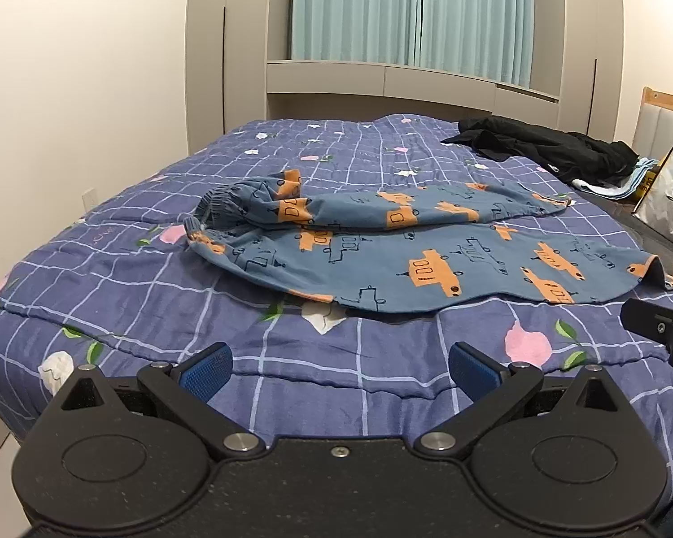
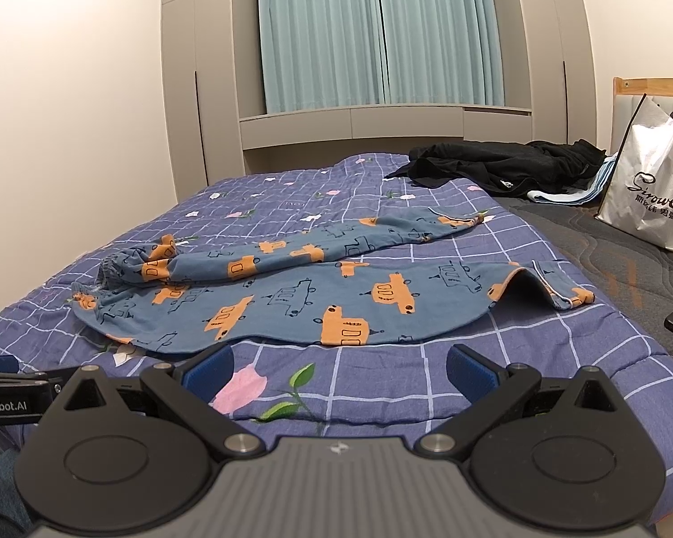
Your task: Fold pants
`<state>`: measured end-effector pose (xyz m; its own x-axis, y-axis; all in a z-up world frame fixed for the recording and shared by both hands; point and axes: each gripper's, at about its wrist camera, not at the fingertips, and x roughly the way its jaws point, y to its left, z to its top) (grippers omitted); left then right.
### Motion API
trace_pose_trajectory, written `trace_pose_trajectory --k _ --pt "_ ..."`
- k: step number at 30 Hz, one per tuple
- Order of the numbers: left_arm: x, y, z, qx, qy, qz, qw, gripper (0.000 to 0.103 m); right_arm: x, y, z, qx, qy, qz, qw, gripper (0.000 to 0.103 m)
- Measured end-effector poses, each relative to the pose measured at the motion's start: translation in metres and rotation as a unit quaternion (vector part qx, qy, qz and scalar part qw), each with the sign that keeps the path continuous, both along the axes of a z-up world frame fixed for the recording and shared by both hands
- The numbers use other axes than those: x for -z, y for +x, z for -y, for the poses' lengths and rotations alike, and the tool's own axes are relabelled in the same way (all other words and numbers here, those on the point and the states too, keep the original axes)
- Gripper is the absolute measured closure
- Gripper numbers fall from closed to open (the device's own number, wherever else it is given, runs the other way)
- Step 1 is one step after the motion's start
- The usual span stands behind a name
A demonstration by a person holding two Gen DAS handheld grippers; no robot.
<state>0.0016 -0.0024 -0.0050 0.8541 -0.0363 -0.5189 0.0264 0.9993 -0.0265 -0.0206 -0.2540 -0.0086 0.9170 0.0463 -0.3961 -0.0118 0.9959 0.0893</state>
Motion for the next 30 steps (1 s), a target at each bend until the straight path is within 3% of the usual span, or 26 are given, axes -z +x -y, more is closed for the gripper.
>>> trace_pose_trajectory --k 14,18,25,30 --pt "0.005 0.013 -0.001 -0.008 -0.014 -0.039 0.9991 0.001 0.002 0.007 0.005 0.017 0.014 -0.013 1.000 0.000" --pt "0.000 0.022 -0.006 0.016 -0.013 -0.035 0.9992 0.001 0.001 0.012 0.006 0.010 0.011 -0.015 1.000 0.000" --pt "-0.020 0.066 -0.027 0.016 0.007 -0.010 0.9998 0.001 -0.010 0.043 0.012 -0.028 -0.017 -0.014 0.999 0.000" --pt "-0.039 0.111 -0.053 0.019 0.000 0.006 0.9998 0.001 -0.021 0.086 0.030 -0.072 -0.005 -0.028 0.997 0.000"
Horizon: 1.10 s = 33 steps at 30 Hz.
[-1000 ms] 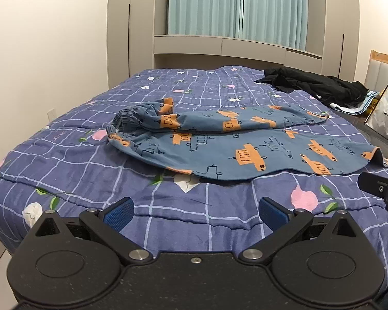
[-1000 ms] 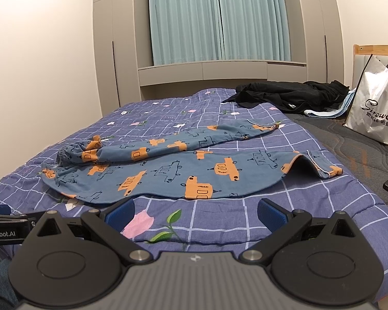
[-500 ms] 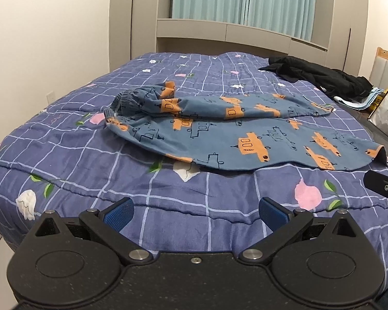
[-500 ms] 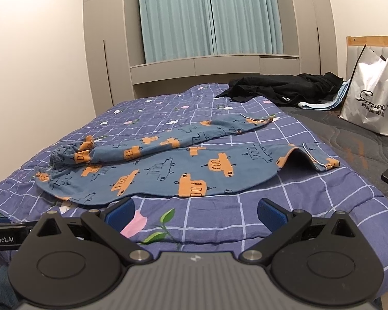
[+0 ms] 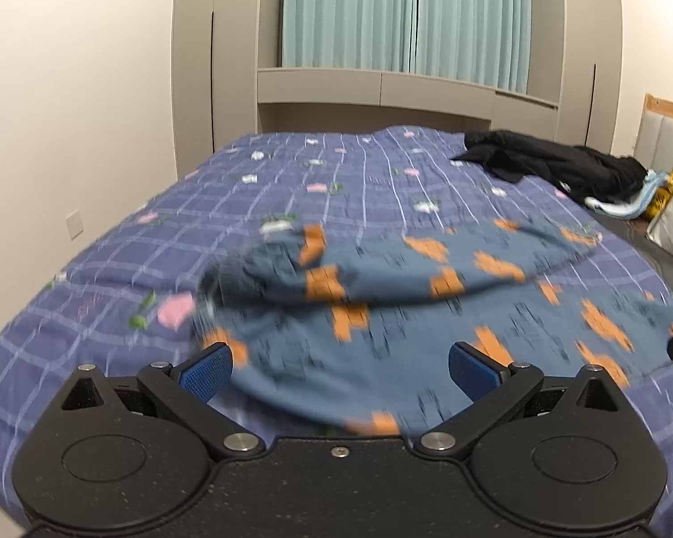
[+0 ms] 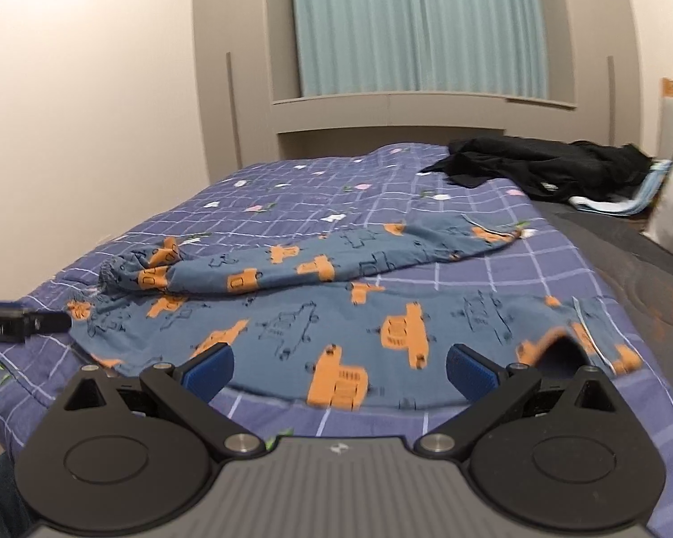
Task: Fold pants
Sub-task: 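Move both tools to the pants legs and open the grippers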
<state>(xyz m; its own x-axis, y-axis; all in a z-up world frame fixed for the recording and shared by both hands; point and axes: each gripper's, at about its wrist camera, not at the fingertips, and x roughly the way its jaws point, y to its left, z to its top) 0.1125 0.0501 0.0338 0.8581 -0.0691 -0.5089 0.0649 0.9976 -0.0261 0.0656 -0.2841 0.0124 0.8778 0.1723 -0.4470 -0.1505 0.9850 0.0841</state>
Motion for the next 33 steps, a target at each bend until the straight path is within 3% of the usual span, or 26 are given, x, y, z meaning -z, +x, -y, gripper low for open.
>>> trace_pose_trajectory --k 7,13,17,25,33 --pt "-0.016 0.079 -0.038 0.035 -0.009 -0.010 0.9993 0.000 -0.017 0.080 0.012 -0.082 0.003 -0.023 0.996 0.000" --pt "-0.015 0.146 -0.058 0.082 0.054 -0.011 0.9951 0.000 -0.019 0.178 0.010 -0.177 -0.013 -0.070 0.982 0.000" --pt "-0.010 0.193 -0.065 0.155 0.077 -0.034 0.9842 0.000 -0.018 0.240 0.003 -0.214 -0.028 -0.085 0.973 0.000" --pt "-0.001 0.260 -0.072 0.241 0.075 -0.072 0.9648 0.001 -0.002 0.346 -0.050 -0.307 -0.111 -0.115 0.938 0.001" --pt "0.012 0.298 -0.082 0.306 0.029 -0.139 0.9413 0.010 0.024 0.412 -0.089 -0.364 -0.161 -0.155 0.904 0.016"
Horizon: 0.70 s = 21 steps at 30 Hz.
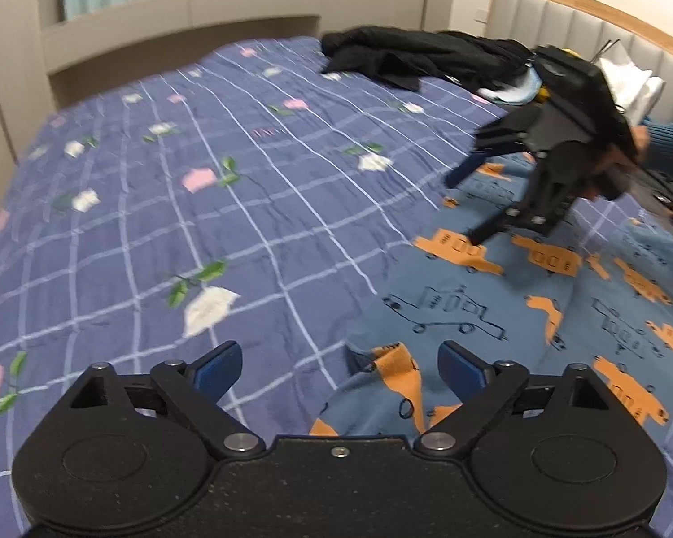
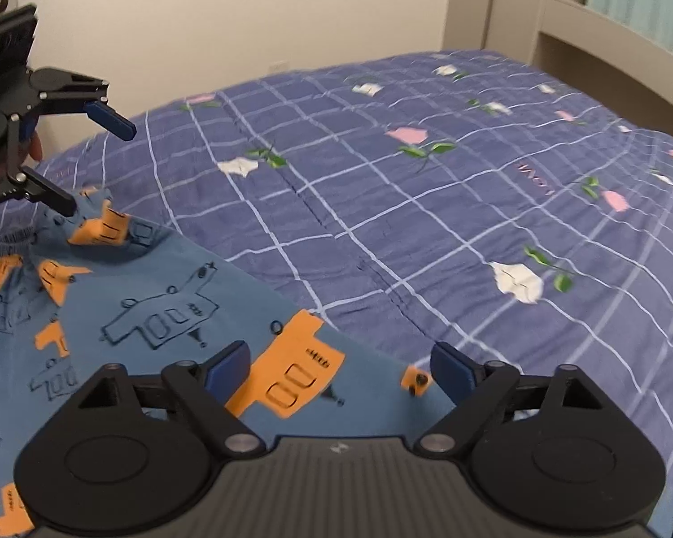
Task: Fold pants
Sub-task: 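Move both tools to the pants legs and open the grippers, then close the left gripper on one leg hem while the right gripper grasps the other hem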
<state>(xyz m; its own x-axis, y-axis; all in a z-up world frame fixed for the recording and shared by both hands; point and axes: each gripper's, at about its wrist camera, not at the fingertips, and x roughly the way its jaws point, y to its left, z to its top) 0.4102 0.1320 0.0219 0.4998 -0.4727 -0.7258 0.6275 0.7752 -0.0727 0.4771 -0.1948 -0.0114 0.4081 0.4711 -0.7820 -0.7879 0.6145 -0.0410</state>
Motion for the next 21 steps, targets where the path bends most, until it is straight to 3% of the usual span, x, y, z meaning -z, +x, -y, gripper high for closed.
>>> trace_pose_trajectory --k 2,6,8,10,11,13,15,17,21 --pt "0.003 0.005 -0.002 0.007 -0.007 -0.020 0.9997 0.014 0.004 0.008 -0.003 -0.013 -0.005 -0.012 1.000 0.017" --pt "0.010 0.013 -0.002 0.023 -0.010 -0.054 0.9982 0.034 0.013 0.019 -0.015 -0.038 -0.014 -0.023 0.999 0.020" --pt "0.012 0.015 -0.001 0.035 -0.019 -0.071 0.9967 0.048 0.016 0.023 -0.021 -0.052 -0.019 -0.032 0.998 0.023" --pt "0.014 0.018 0.001 0.042 -0.023 -0.085 0.9952 0.070 0.021 0.027 -0.028 -0.064 -0.033 -0.045 0.996 0.029" --pt "0.015 0.018 0.003 0.043 -0.016 -0.090 0.9949 0.075 0.024 0.029 -0.030 -0.069 -0.040 -0.054 0.995 0.034" --pt "0.017 0.019 0.006 0.036 0.005 -0.089 0.9954 0.097 0.027 0.031 -0.032 -0.075 -0.047 -0.064 0.994 0.045" --pt "0.016 0.018 0.003 0.020 0.011 -0.087 0.9959 0.100 0.027 0.032 -0.033 -0.077 -0.047 -0.068 0.994 0.070" --pt "0.012 0.016 -0.001 0.006 0.006 -0.077 0.9970 0.102 0.026 0.031 -0.033 -0.077 -0.048 -0.064 0.994 0.089" --pt "0.000 0.010 -0.006 -0.032 0.018 -0.044 0.9983 0.103 0.023 0.021 -0.031 -0.074 -0.055 -0.055 0.994 0.100"
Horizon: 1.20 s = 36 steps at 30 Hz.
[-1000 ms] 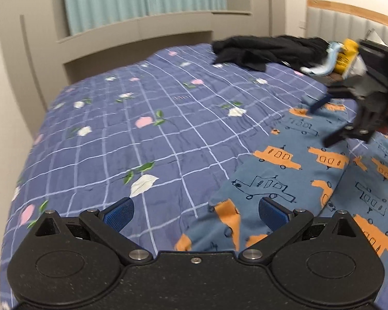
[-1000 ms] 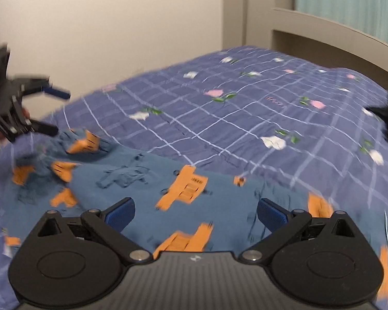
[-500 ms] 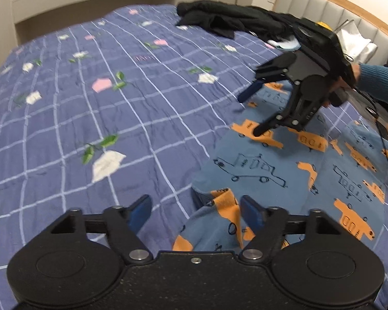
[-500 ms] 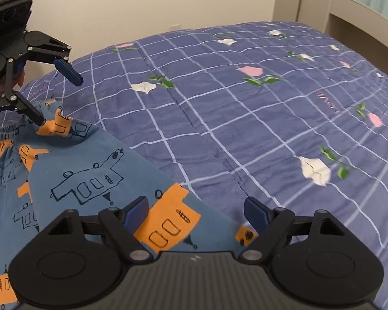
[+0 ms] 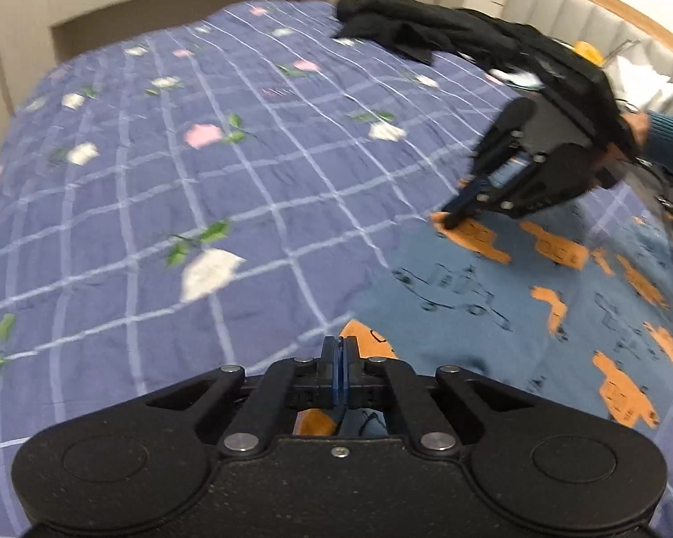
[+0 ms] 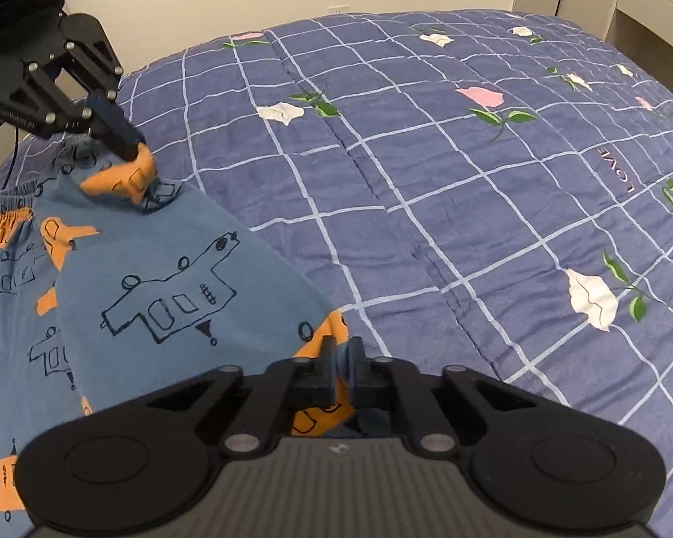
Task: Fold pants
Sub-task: 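Close the left gripper on one leg hem while the right gripper grasps the other hem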
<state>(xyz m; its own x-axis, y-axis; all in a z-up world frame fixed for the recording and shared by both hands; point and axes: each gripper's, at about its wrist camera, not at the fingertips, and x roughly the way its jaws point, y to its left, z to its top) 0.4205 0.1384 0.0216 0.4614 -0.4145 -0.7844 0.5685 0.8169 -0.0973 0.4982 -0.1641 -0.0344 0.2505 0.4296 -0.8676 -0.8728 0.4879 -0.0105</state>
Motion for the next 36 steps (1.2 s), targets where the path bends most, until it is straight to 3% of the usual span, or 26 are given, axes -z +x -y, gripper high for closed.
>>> trace_pose_trajectory --k 9,13,21,26,28,30,32,36 --pt "-0.033 0.011 -0.020 -0.106 0.033 0.091 0.9897 0.103 -0.039 -0.002 -0.002 0.047 0.008 0.094 0.994 0.101" --pt "-0.033 0.026 -0.016 -0.124 0.046 0.113 0.9848 0.103 -0.054 0.012 -0.007 0.081 0.017 0.132 0.988 0.101" --pt "0.008 0.056 -0.018 -0.145 0.068 0.074 0.9843 0.103 -0.025 0.042 -0.038 0.093 -0.033 0.136 0.986 0.101" --pt "0.022 0.062 -0.026 -0.133 0.047 0.045 0.9889 0.101 -0.005 0.048 -0.039 0.092 -0.037 0.112 0.989 0.101" --pt "0.024 0.065 -0.030 -0.135 0.034 0.034 0.9897 0.084 -0.004 0.051 -0.035 0.092 -0.030 0.100 0.990 0.098" --pt "0.024 0.068 -0.035 -0.137 0.023 0.024 0.9901 0.074 -0.006 0.055 -0.029 0.095 -0.015 0.087 0.992 0.079" --pt "0.025 0.070 -0.038 -0.135 0.018 0.020 0.9905 0.071 -0.010 0.057 -0.022 0.099 -0.003 0.079 0.992 0.066" --pt "0.033 0.077 -0.040 -0.132 0.009 -0.004 0.9912 0.066 -0.011 0.068 -0.013 0.111 0.021 0.052 0.992 0.062"
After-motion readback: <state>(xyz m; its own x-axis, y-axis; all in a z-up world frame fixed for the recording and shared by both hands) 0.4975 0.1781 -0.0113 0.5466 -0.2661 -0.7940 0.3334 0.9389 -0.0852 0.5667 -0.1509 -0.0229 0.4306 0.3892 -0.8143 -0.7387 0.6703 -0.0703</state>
